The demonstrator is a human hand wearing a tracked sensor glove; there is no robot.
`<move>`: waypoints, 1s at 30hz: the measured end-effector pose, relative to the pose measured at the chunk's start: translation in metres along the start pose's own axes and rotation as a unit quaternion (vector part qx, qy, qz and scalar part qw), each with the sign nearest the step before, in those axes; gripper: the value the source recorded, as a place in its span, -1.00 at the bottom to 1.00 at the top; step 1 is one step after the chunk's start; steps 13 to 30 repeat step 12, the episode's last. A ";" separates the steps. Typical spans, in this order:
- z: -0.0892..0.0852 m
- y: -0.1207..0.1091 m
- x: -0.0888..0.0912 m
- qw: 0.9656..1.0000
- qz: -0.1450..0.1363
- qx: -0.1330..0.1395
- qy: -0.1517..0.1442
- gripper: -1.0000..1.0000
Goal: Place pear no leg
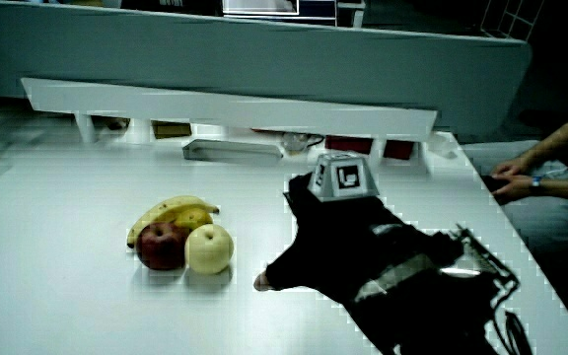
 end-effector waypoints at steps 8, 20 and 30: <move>0.000 0.019 -0.001 1.000 -0.001 -0.001 0.005 -1.00; 0.001 0.031 -0.003 1.000 0.005 -0.015 0.016 -1.00; 0.001 0.031 -0.003 1.000 0.005 -0.015 0.016 -1.00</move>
